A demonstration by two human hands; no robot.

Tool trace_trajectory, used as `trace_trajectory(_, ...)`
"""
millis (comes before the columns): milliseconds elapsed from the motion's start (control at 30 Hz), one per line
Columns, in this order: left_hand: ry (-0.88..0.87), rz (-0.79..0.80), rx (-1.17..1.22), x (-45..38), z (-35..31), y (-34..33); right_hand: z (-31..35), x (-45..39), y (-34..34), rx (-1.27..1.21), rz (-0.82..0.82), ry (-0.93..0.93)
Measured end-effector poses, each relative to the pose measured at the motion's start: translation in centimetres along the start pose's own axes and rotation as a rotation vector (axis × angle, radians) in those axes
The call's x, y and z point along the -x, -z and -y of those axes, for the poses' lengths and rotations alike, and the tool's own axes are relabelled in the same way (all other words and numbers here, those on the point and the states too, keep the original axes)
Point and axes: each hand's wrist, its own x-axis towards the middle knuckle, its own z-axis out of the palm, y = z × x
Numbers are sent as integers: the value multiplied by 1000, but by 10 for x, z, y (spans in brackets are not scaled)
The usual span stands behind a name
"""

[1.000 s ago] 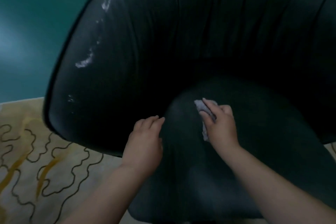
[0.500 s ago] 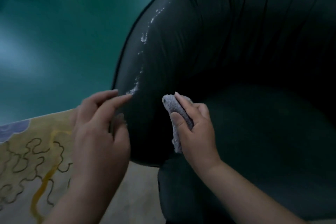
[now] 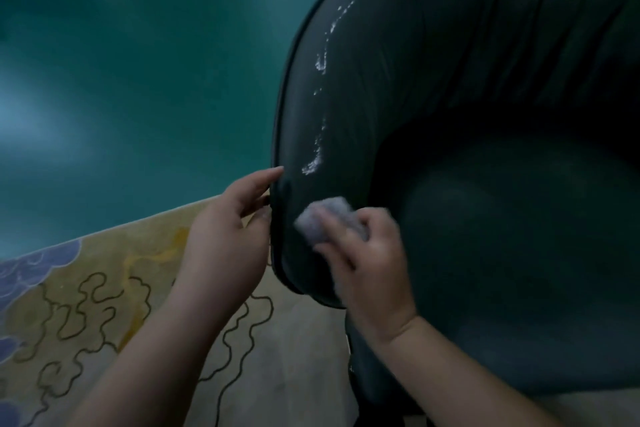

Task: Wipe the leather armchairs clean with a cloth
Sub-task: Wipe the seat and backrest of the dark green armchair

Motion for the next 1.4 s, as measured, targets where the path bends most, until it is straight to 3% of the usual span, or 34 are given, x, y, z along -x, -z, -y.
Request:
trace_trajectory(100, -11, -38, -101, 4, 2, -4, -32, -5, 15, -90, -85, -322)
trace_trajectory(167, -4, -66, -107, 4, 2, -8, -24, -5, 13, -110, -122, -254)
trace_trajectory(300, 12, -115, 16, 3, 2, -10, 14, -2, -13, -175, -44, 79)
trace_trajectory(367, 13, -110, 59, 2, 2, -10, 9, -8, -16, -147, -53, 90)
trace_trajectory(567, 25, -95, -73, 1, 4, -12, -10, -32, 3, -156, -217, -134)
trace_trajectory(633, 63, -46, -56, 2, 2, -16, 5, -46, 3, -201, -230, -63)
trace_trajectory(767, 90, -22, -113, 2, 2, -25, 26, -66, -9, -92, -62, 203)
trace_trajectory(867, 85, -11, -126, 1, 5, -25, 10, -78, -7, -49, -34, 117)
trace_trajectory(1000, 74, -20, -167, -2, 5, -24, -17, -95, 8, -140, -102, -142)
trace_trajectory(1067, 49, -35, -220, -3, 6, -24, -10, -97, 8, -182, -91, -100)
trace_trajectory(1167, -11, -49, -241, -6, 8, -26, 2, -97, 2, -102, 21, 134)
trace_trajectory(1333, -80, -55, -284, -13, 11, -26, -22, -107, 13, -114, -25, -55)
trace_trajectory(1400, -95, -49, -284, -19, 11, -27, -13, -110, 10, -156, -81, -16)
